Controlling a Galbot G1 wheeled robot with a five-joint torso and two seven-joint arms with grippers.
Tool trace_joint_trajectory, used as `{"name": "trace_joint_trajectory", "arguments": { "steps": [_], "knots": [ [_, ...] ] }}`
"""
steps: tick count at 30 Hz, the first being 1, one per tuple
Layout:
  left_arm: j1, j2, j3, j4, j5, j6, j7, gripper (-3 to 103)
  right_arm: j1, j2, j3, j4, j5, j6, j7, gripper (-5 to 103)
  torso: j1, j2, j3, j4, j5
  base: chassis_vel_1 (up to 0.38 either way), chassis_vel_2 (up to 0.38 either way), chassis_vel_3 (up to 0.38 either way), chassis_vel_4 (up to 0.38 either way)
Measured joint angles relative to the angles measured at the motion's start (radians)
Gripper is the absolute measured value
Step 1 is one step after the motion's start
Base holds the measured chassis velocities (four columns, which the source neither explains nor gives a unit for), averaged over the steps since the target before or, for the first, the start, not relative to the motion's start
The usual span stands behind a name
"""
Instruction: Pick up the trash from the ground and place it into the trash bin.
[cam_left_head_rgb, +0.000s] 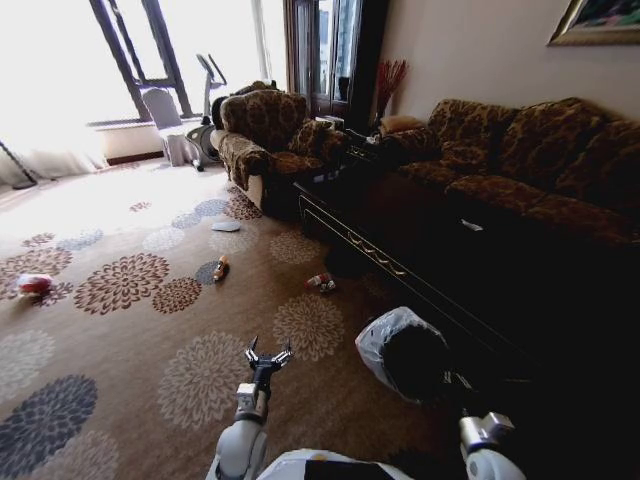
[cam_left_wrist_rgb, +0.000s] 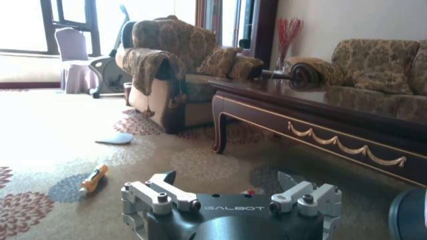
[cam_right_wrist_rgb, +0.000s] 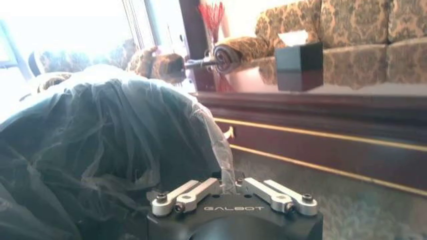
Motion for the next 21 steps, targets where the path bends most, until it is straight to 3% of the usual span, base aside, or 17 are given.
{"name": "trace_joint_trajectory", "arguments": {
  "steps": [3,6,7,11,21],
  "knots": [
    [-0.021,0.042,-0.007,0.002,-0.046,0.033,0.01,100,0.014,0.01,-0.004,0.013,-0.009,0.0,0.003,1,0.0,0.0,0.0,-0.0002,-0.0002,0.0,0.0,0.0,0.0],
    [-0.076,0.113,0.0,0.047,-0.158,0.127,0.012,100,0.022,0.014,-0.021,0.017,-0.021,0.001,0.005,1,0.0,0.0,0.0,-0.0005,-0.0001,0.0,0.0,0.0,0.0],
    [-0.076,0.113,0.0,0.047,-0.158,0.127,0.012,100,0.022,0.014,-0.021,0.017,-0.021,0.001,0.005,1,0.0,0.0,0.0,-0.0005,-0.0001,0.0,0.0,0.0,0.0],
    [-0.164,0.153,0.017,0.16,-0.226,0.197,0.01,100,0.023,0.013,-0.053,0.012,-0.042,-0.001,-0.012,1,0.0,0.0,0.0,-0.0004,-0.0003,0.0,0.0,0.0,0.0],
    [-0.267,0.18,0.036,0.323,-0.227,0.198,0.034,100,0.026,0.028,-0.091,0.008,-0.095,-0.001,-0.035,1,0.0,0.0,0.0,-0.0004,0.0,0.0,0.0,0.0,0.0]
  ]
}}
